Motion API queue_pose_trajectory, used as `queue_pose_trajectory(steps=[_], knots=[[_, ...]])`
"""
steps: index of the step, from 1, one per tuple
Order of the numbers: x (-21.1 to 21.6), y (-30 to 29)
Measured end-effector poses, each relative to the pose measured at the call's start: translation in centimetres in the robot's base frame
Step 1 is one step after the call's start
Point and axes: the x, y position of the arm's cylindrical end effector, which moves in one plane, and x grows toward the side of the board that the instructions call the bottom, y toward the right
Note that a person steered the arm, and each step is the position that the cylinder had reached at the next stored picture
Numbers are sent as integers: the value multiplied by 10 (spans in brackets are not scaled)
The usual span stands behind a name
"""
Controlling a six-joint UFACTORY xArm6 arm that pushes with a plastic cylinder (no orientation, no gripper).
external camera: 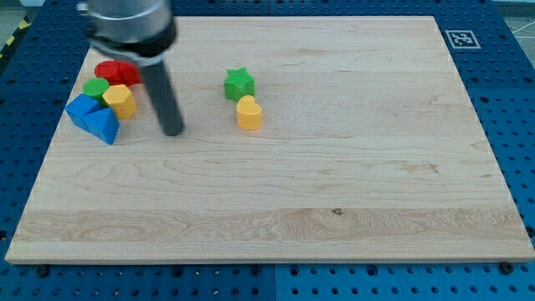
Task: Move the green star above the yellow heart
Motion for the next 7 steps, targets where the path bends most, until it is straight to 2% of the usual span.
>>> queue_pose_trajectory(steps=[1, 2, 4, 5, 6, 7], knots=[[-76, 11], [-96, 12], [-96, 12], [-94, 30], [-68, 77], [-60, 94]])
